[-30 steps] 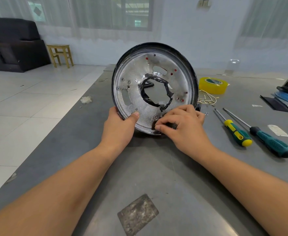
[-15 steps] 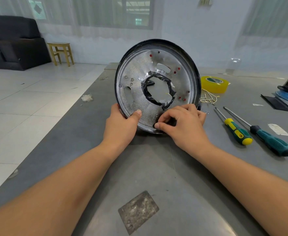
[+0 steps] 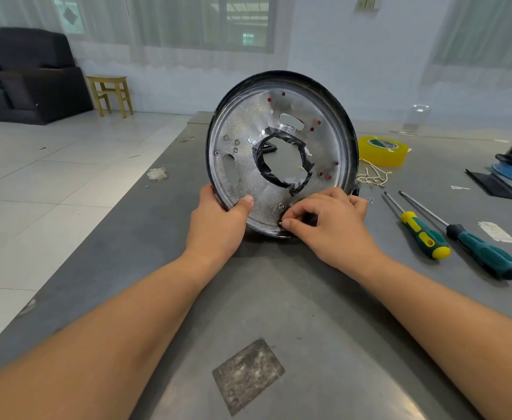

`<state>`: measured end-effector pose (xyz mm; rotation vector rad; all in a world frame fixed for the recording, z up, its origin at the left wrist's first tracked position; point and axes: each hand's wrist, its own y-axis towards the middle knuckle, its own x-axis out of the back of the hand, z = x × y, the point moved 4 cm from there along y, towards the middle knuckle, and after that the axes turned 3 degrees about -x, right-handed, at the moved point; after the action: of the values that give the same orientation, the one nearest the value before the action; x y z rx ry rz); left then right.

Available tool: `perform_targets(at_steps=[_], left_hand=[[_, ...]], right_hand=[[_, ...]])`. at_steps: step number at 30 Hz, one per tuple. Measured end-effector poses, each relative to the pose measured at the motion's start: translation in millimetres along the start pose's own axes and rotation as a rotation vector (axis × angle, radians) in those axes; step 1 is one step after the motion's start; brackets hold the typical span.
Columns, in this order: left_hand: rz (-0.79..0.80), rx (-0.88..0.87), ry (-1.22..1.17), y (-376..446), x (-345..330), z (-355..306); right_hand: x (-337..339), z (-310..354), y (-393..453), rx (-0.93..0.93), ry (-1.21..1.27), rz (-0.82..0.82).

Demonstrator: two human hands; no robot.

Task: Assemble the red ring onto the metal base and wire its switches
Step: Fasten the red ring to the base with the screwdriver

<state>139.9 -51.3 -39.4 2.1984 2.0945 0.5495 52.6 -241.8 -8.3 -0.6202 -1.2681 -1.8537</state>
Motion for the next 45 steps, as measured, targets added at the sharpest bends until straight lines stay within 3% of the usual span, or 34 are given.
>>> perform_targets(at_steps=[13, 24, 29, 33, 39, 45], left_hand=[[0.001, -0.056, 0.009, -3, -5, -5], [0.030, -0.024, -0.031, -1, -4, -1], [0.005, 0.016, -0.065, 2, 0, 1], [-0.019, 0.066, -0.084, 1, 2, -1], [-0.060, 0.084, -0.200, 3, 5, -1], [-0.051, 0.136, -0.343, 6, 6, 2]], right_hand=[[0, -4, -2, -0.086, 0.035, -0.020], [3, 3, -10, 0.047, 0.010, -0.045], [25, -9, -15, 0.126, 0.061, -0.169], [50, -46, -12, -0.029, -0.275, -0.219], [71, -100, -19, -0.476, -0.777, 0.025], [67, -115, -21, -0.551, -0.649, 0.165]])
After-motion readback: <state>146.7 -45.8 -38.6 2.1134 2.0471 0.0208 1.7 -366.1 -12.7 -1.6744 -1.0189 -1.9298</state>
